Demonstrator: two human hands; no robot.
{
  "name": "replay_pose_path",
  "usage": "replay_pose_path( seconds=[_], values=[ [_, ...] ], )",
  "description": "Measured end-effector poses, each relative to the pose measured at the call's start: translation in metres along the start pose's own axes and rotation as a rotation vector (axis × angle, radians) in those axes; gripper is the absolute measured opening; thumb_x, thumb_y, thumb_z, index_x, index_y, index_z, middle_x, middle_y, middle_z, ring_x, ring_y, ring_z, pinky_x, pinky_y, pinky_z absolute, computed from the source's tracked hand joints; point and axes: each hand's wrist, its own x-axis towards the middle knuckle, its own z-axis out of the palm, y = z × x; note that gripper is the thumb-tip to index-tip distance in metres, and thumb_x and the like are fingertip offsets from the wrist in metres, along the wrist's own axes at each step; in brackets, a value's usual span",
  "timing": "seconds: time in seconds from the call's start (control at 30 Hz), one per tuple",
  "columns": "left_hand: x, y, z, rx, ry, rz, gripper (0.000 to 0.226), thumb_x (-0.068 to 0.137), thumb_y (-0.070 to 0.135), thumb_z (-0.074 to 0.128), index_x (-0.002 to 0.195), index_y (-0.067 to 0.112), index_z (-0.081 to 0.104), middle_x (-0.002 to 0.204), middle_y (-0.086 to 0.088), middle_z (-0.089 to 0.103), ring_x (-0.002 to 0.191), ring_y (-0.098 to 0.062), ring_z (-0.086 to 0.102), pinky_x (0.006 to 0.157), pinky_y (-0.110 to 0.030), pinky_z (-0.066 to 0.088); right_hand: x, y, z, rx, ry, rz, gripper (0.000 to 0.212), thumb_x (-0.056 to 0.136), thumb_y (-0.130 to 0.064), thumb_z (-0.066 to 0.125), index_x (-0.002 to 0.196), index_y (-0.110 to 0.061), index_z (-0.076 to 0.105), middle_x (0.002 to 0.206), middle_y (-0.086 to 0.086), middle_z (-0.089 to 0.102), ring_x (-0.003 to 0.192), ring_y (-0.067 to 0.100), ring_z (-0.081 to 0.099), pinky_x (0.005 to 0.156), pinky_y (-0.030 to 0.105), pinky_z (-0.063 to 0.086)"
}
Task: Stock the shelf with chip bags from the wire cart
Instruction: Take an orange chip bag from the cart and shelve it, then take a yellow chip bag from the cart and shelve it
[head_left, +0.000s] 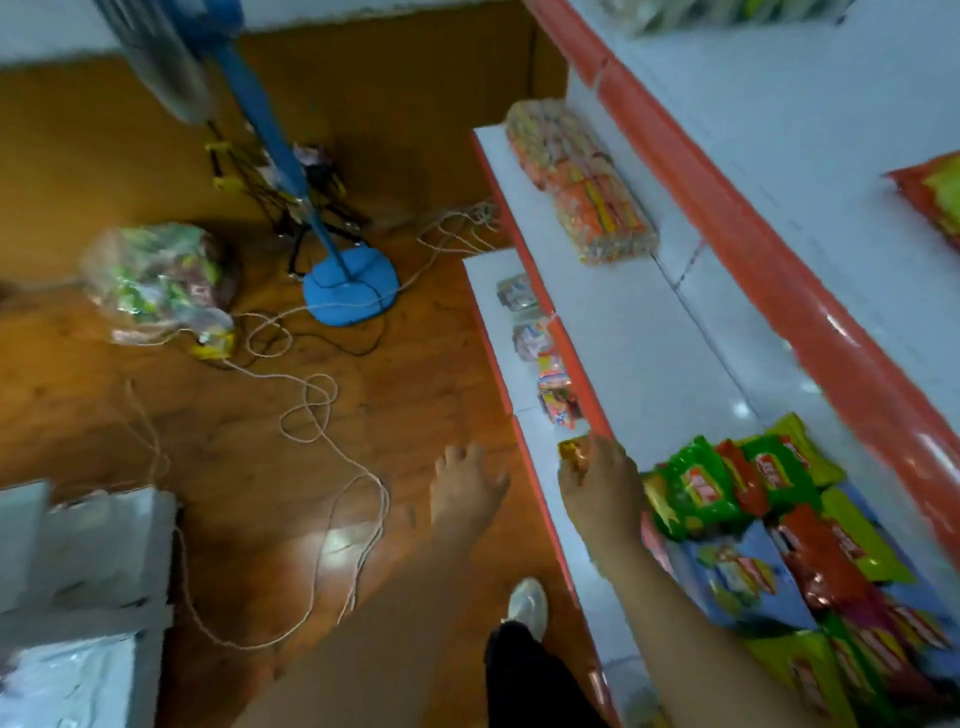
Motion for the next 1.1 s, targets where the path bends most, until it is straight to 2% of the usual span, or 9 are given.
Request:
replay_pose_path(
  seconds=[0.1,0.23,0.37,0.47,0.6,0.77,0.97,1.1],
  values=[
    [-0.053,-0.091,-0.056,-0.201,0.147,-0.186,0.062,0.096,0.048,0.051,0.149,0.021,0.035,0.144,-0.011,0.039,0.127,-0.032,0.049,0.097,-0.044,0.050,-0.043,-0.077,0.030,-0.032,-0.065,-0.234,0.059,0.085,-0.040,0.054,0.136,-0.010,0.051,0.133,0.017,0.057,0.120,0.035,0.055,0.098,0.044,0.047],
    [-0.164,-0.236,-0.109,-0.358,0.374,-0.402,0.064,0.097,0.045,0.050,0.153,0.020,0.030,0.154,-0.010,0.034,0.138,-0.029,0.041,0.108,-0.039,0.040,-0.135,-0.191,0.074,-0.093,-0.253,-0.501,0.062,0.095,-0.043,0.049,0.150,-0.021,0.032,0.152,0.008,0.039,0.138,0.029,0.038,0.111,0.041,0.034],
    [-0.308,-0.382,-0.124,-0.451,0.530,-0.667,0.063,0.096,0.047,0.048,0.150,0.018,0.034,0.148,-0.013,0.042,0.134,-0.032,0.045,0.108,-0.044,0.040,-0.251,-0.288,0.145,-0.109,-0.371,-0.733,0.060,0.096,-0.041,0.049,0.150,-0.021,0.031,0.152,0.005,0.038,0.139,0.027,0.036,0.111,0.039,0.032],
    [-0.415,-0.461,-0.115,-0.538,0.632,-0.882,0.061,0.097,0.039,0.050,0.150,0.015,0.034,0.144,-0.016,0.043,0.130,-0.035,0.047,0.103,-0.042,0.042,-0.340,-0.338,0.206,-0.120,-0.505,-0.907,0.060,0.095,-0.039,0.052,0.149,-0.019,0.034,0.151,0.006,0.041,0.138,0.025,0.038,0.110,0.037,0.032],
    [-0.535,-0.532,-0.084,-0.700,0.732,-1.129,0.063,0.095,0.036,0.052,0.152,0.017,0.031,0.148,-0.015,0.038,0.133,-0.034,0.045,0.103,-0.040,0.042,-0.452,-0.375,0.276,-0.187,-0.737,-1.065,0.061,0.095,-0.040,0.053,0.149,-0.021,0.033,0.151,0.004,0.041,0.138,0.024,0.039,0.110,0.038,0.034],
    [-0.628,-0.588,-0.046,-0.863,0.840,-1.365,0.058,0.093,0.037,0.054,0.146,0.019,0.039,0.140,-0.014,0.048,0.126,-0.032,0.050,0.101,-0.039,0.045,-0.547,-0.398,0.348,-0.298,-0.921,-1.217,0.060,0.094,-0.038,0.054,0.148,-0.019,0.034,0.151,0.004,0.041,0.139,0.022,0.038,0.111,0.038,0.035],
    [-0.656,-0.641,-0.023,-1.009,0.793,-1.503,0.065,0.095,0.036,0.053,0.153,0.016,0.030,0.148,-0.016,0.040,0.136,-0.032,0.043,0.109,-0.037,0.037,-0.596,-0.435,0.422,-0.426,-1.057,-1.240,0.061,0.095,-0.035,0.055,0.149,-0.020,0.033,0.152,0.004,0.039,0.140,0.023,0.036,0.110,0.035,0.033],
    [-0.652,-0.680,-0.024,-1.077,0.738,-1.545,0.067,0.095,0.039,0.053,0.153,0.017,0.029,0.150,-0.016,0.039,0.137,-0.032,0.042,0.111,-0.038,0.039,-0.614,-0.463,0.467,-0.495,-1.117,-1.207,0.064,0.094,-0.036,0.057,0.150,-0.019,0.032,0.151,0.007,0.041,0.137,0.023,0.040,0.107,0.034,0.035]
  ],
)
